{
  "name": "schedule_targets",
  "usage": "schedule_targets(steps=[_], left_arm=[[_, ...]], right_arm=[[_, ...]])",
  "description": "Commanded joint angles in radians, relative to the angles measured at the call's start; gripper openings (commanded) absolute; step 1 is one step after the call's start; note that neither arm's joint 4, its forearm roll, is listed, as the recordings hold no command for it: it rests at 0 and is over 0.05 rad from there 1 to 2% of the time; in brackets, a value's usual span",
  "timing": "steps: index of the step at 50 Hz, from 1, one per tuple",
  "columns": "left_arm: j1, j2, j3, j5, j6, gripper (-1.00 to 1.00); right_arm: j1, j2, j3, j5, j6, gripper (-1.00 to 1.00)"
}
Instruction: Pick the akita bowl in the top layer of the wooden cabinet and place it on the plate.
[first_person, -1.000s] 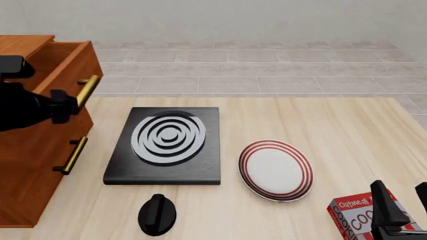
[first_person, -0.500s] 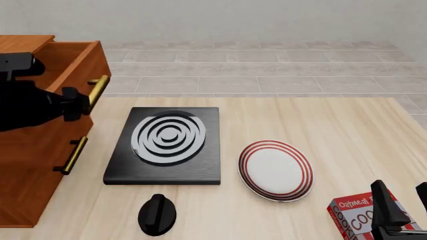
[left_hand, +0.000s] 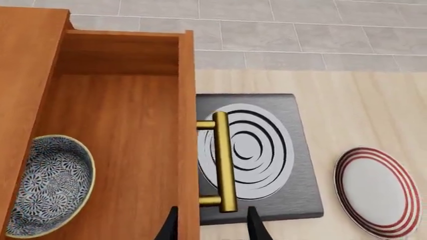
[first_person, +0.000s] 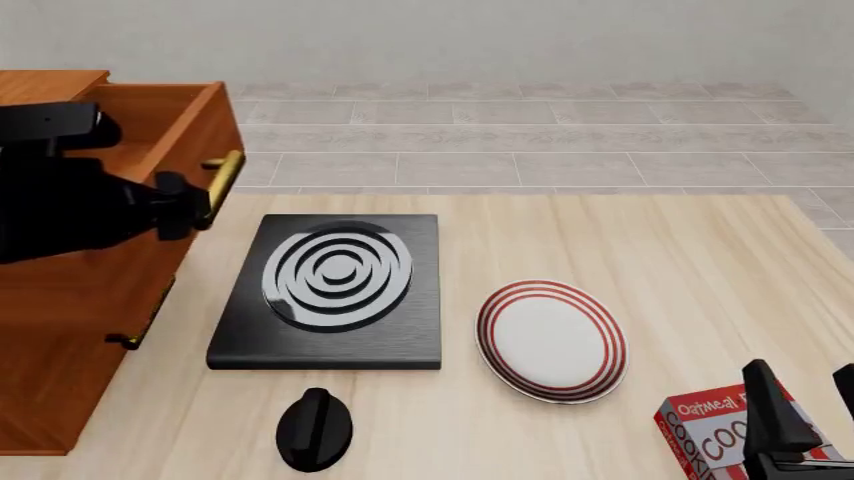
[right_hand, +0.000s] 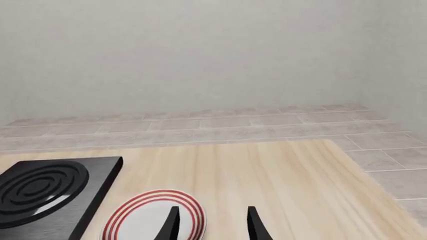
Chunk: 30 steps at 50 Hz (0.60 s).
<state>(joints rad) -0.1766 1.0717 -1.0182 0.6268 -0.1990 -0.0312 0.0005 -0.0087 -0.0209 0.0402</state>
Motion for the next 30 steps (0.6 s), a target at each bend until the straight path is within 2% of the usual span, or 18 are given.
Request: schedule_targets(steps=[1,30], left_arm=[[-0.07,0.082,0.034,-0.008,0.033,1.0],[-0.16,0.12,0.0,-0.022,0.007,1.0]], right_arm=[[-0.001,0.0,0.0,0.0,-0.001,1.0],[-0.005,0.0,0.002,-0.002,0.002,1.0]])
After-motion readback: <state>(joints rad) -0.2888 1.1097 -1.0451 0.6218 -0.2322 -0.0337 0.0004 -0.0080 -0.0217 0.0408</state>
